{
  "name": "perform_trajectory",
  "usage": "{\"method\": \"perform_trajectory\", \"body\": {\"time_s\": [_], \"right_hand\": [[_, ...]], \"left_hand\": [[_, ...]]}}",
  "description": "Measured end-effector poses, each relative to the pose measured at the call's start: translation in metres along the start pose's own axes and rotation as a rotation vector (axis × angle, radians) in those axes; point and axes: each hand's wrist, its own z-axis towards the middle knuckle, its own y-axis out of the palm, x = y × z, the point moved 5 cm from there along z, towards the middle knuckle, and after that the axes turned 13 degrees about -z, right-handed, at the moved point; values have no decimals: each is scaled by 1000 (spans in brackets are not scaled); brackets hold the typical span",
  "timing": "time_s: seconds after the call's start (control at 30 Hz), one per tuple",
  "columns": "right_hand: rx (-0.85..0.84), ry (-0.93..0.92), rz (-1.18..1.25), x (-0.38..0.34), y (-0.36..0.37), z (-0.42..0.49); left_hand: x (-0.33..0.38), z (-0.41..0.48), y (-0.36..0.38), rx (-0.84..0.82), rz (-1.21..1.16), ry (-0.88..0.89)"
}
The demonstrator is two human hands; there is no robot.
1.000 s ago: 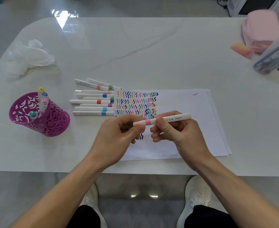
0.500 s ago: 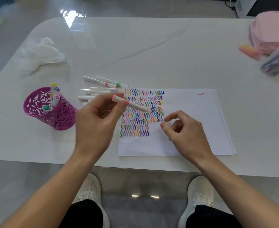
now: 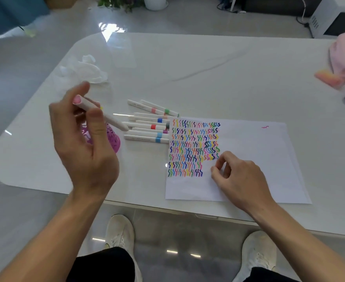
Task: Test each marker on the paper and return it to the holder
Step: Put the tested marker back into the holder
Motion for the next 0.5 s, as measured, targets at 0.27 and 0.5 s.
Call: {"method": "perform_trajectory", "body": {"time_s": [0.27, 0.5], "right_hand": [[-3, 4, -10, -3, -1, 0], [-3, 10, 3, -4, -1, 1]], "left_hand": [[-11, 14, -29, 68, 133, 45], [-28, 8, -35, -122, 313, -112]]}}
